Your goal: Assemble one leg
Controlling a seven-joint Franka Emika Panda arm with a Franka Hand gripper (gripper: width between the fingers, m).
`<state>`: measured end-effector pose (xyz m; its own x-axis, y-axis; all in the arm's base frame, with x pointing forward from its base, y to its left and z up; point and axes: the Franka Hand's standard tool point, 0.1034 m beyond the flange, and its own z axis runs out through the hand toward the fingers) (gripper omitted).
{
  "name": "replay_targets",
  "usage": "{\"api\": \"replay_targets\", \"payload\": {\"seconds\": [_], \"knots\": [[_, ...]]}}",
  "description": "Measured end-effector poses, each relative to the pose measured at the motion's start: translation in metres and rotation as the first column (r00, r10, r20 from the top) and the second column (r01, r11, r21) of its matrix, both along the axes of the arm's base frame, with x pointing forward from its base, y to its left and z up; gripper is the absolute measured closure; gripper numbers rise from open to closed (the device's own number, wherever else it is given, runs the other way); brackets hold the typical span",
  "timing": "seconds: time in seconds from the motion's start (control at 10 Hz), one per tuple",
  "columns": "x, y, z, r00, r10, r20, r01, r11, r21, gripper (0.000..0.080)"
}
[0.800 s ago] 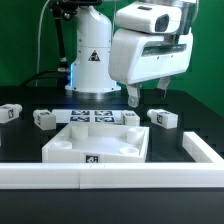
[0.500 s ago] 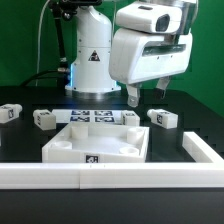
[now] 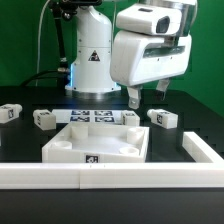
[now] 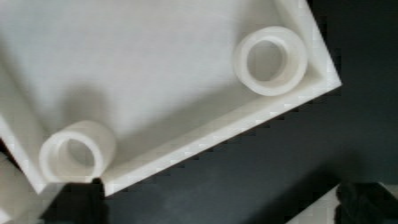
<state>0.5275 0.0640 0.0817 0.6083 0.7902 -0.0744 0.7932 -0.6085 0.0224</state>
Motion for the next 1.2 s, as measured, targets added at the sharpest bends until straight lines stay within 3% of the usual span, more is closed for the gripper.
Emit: {"api": "replay_targets", "payload": {"seconds": [0.3, 0.5, 0.9, 1.2], "knots": [[-0.016, -0.006, -0.011, 0.984, 0.176, -0.007, -0.176, 0.984, 0.017, 0.015], [-0.023, -0.025, -0.014, 0.946, 0.312, -0.084, -0.311, 0.95, 0.027, 0.015], [-0.022, -0.026, -0.015, 0.943, 0.326, -0.069, -0.324, 0.945, 0.028, 0.015], [-0.04, -0.039, -0.035, 0.915, 0.403, 0.009, -0.403, 0.914, 0.048, 0.015]]}}
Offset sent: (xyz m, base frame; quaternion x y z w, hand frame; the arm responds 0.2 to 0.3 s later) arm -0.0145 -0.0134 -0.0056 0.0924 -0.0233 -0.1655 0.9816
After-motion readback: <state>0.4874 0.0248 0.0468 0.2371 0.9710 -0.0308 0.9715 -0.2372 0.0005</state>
